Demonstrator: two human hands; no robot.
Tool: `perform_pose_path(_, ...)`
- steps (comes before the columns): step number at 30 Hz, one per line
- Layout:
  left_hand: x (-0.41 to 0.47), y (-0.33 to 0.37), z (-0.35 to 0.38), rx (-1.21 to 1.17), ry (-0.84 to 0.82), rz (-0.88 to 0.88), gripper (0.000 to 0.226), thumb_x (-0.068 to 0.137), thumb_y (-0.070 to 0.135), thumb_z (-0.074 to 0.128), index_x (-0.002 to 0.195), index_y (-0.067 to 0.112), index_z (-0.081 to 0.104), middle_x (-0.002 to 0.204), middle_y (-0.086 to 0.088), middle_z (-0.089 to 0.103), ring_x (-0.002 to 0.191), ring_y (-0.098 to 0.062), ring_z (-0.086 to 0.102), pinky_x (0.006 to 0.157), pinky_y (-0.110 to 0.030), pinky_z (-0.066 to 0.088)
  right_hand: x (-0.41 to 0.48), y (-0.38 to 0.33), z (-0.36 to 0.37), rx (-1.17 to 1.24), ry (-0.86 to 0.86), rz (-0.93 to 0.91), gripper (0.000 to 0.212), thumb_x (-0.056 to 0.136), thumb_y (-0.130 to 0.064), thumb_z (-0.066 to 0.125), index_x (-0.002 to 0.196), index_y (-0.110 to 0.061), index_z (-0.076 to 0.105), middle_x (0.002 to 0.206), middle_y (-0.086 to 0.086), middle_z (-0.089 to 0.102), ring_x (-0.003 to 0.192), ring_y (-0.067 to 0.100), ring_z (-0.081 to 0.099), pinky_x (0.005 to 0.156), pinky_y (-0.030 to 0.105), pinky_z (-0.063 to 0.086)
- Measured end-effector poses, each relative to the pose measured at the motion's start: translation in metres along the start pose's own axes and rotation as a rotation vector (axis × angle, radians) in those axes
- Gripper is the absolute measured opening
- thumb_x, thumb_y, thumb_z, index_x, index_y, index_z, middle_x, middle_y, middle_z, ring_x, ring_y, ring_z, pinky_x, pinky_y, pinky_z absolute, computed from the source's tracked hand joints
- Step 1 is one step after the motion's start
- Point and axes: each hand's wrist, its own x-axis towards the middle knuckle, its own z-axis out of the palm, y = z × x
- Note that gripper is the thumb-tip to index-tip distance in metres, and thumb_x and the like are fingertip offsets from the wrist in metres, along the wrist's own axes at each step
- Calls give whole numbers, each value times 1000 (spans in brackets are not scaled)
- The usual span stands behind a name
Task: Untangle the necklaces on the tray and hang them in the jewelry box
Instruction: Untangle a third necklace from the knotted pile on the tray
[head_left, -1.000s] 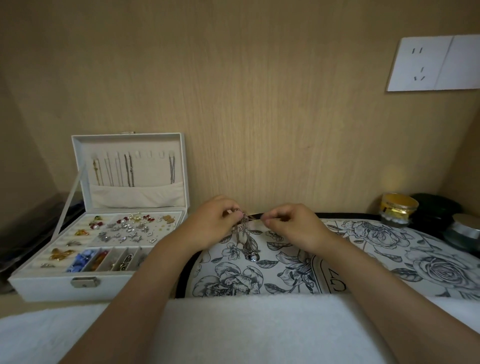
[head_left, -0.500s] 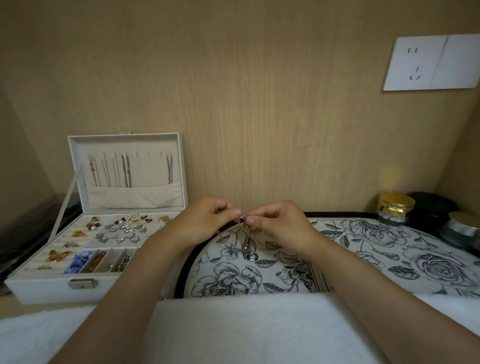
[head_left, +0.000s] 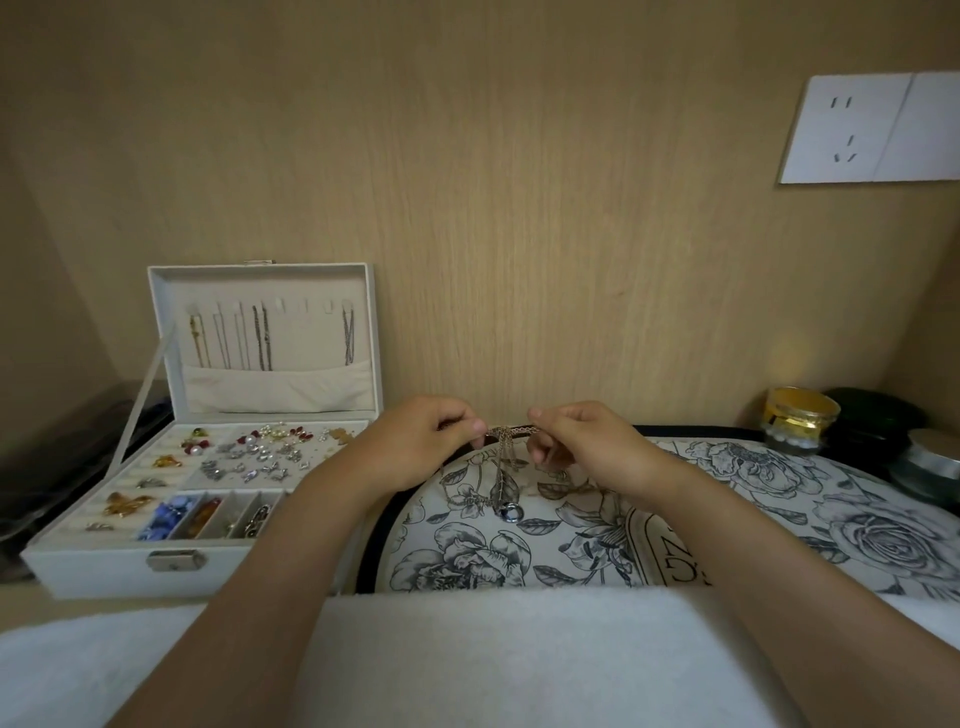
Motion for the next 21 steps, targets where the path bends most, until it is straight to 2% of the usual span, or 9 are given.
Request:
perform_pose_path(4, 3, -6, 6, -61, 65, -35, 31, 102, 34, 48, 75, 26, 62, 74, 15, 61, 73, -1, 55, 72, -26, 41, -3, -3, -3, 14, -53, 9, 52, 102, -43, 48, 54, -23, 45, 67, 4, 63, 72, 22, 55, 80, 38, 47)
perform_pose_path(7, 3, -10, 11, -173, 96, -138, 34, 103, 31, 44, 73, 22, 57, 67, 8, 61, 73, -13, 62, 77, -32, 46, -8, -4, -9, 80, -82, 50, 44, 101, -36, 53, 59, -19, 49, 60, 4, 54, 59, 23, 54, 61, 31, 46)
perform_pose_path(10, 5, -10, 15, -140, 169, -208, 32, 104, 29, 39, 78, 22, 56, 70, 4, 53, 69, -18, 58, 67, -31, 43, -8, 0, -10, 13, -34, 46, 29, 99, -26, 59, 73, -15, 57, 59, 1, 52, 45, 18, 47, 41, 20, 35)
perform_pose_path(12, 8, -9, 19, -143, 238, -275, 29, 105, 29, 35, 88, 20, 57, 79, 2, 55, 60, -17, 57, 57, -28, 40, -2, 5, -8, -21, 34, 18, 23, 99, -21, 60, 78, -12, 60, 60, 1, 53, 42, 14, 46, 39, 18, 34)
perform_pose_path(15, 10, -5, 29, -316, 306, -408, 30, 106, 28, 31, 99, 12, 56, 84, -5, 58, 51, -23, 61, 48, -27, 40, 7, 14, -2, -73, 125, -17, 13, 99, -12, 59, 87, -14, 63, 72, 6, 64, 55, 10, 61, 45, 16, 42)
perform_pose_path(17, 11, -9, 36, -285, 340, -431, 30, 106, 24, 32, 87, 13, 53, 75, -5, 56, 57, -24, 61, 48, -27, 38, 11, 21, 0, -102, 164, -21, 15, 97, -7, 60, 100, -21, 64, 96, 1, 68, 83, 9, 68, 59, 15, 48)
perform_pose_path(19, 11, -16, 42, -176, 372, -423, 21, 104, 23, 40, 89, 15, 53, 79, -2, 58, 68, -20, 60, 57, -30, 45, 12, 26, -1, -187, 169, -31, 29, 95, -9, 63, 117, -27, 61, 119, -9, 61, 109, 7, 61, 82, 18, 49)
perform_pose_path(20, 10, -19, 43, -144, 367, -417, 11, 102, 23, 45, 100, 16, 54, 91, -2, 60, 79, -19, 60, 67, -33, 50, 11, 26, -2, -245, 171, -43, 34, 94, -11, 65, 122, -29, 59, 124, -11, 57, 115, 5, 56, 90, 20, 45)
perform_pose_path(21, 10, -21, 45, -88, 356, -394, 13, 100, 21, 49, 111, 17, 54, 104, -3, 59, 94, -20, 58, 81, -35, 51, 11, 26, -3, -308, 179, -57, 32, 93, -14, 66, 120, -31, 61, 124, -12, 55, 115, 4, 53, 94, 20, 42)
